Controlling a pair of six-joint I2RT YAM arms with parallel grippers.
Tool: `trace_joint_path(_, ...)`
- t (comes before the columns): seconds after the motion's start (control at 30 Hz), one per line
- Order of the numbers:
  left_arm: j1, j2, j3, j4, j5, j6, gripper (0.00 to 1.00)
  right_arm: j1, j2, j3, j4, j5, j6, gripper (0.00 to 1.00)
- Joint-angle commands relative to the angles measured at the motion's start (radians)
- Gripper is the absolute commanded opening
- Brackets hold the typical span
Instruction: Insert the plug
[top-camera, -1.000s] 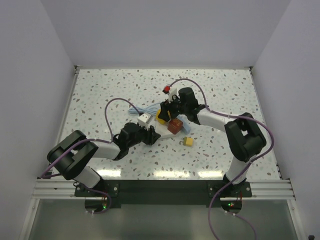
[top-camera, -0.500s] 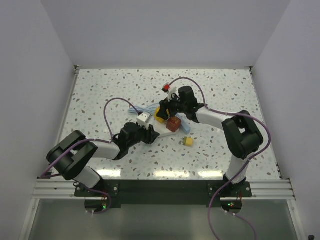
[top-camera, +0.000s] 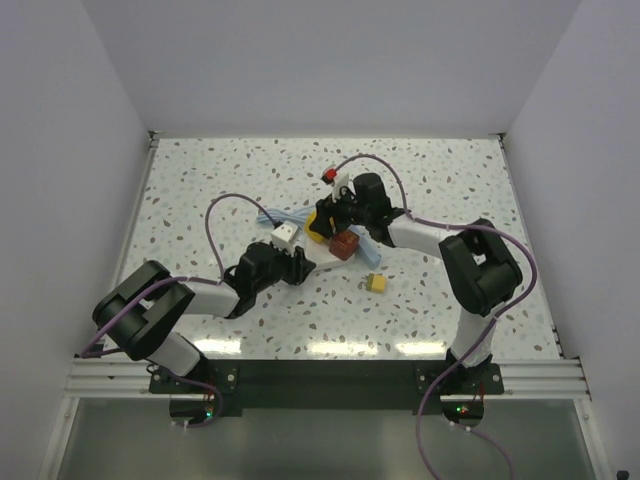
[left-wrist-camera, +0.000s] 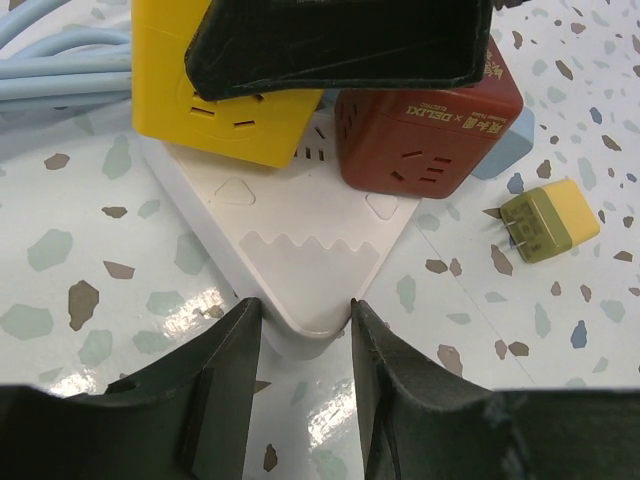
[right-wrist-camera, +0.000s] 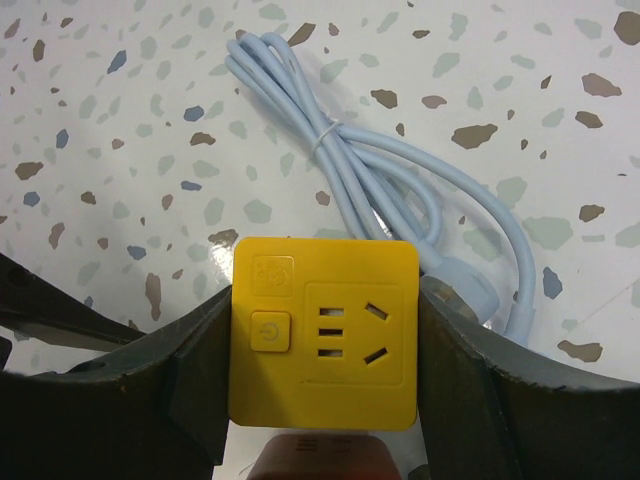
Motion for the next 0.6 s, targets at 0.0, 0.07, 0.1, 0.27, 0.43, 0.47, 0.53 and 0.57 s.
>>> trace_joint_path(0.0, 0.025, 0.021, -0.012, -0.118, -0.015, 0.051, 0.34, 0.043, 0.117, -0.055, -0.226, 0.072, -0.002, 0.0)
trace_joint_path(0.07, 0.033, 0.022, -0.014, -0.117, -0.008, 0.051, 0.34, 0.053, 0.127, -0.056, -0.229, 0.072, 0.001, 0.0)
trace_joint_path(0.1, 0.041, 0.022, -0.015, -0.115, -0.003, 0.056, 0.34, 0.056, 0.14, -0.055, -0.231, 0.071, 0.001, 0.0)
trace_joint_path(0.27, 0.058, 0.027, -0.025, -0.101, 0.017, 0.061, 0.33, 0.076, 0.189, -0.033, -0.275, 0.069, -0.007, 0.0)
trace_joint_path(0.43, 0.073, 0.036, -0.034, -0.086, 0.034, 0.067, 0.31, 0.087, 0.245, 0.029, -0.352, 0.051, -0.021, 0.0)
trace_joint_path(0.47, 0.075, 0.037, -0.037, -0.083, 0.035, 0.068, 0.31, 0.09, 0.252, 0.049, -0.364, 0.048, -0.021, 0.0)
trace_joint_path(0.53, 0.082, 0.041, -0.04, -0.08, 0.037, 0.07, 0.31, 0.093, 0.263, 0.066, -0.392, 0.042, -0.053, 0.0)
trace_joint_path(0.57, 0.085, 0.041, -0.043, -0.075, 0.037, 0.068, 0.31, 0.095, 0.271, 0.074, -0.395, 0.039, -0.054, 0.0)
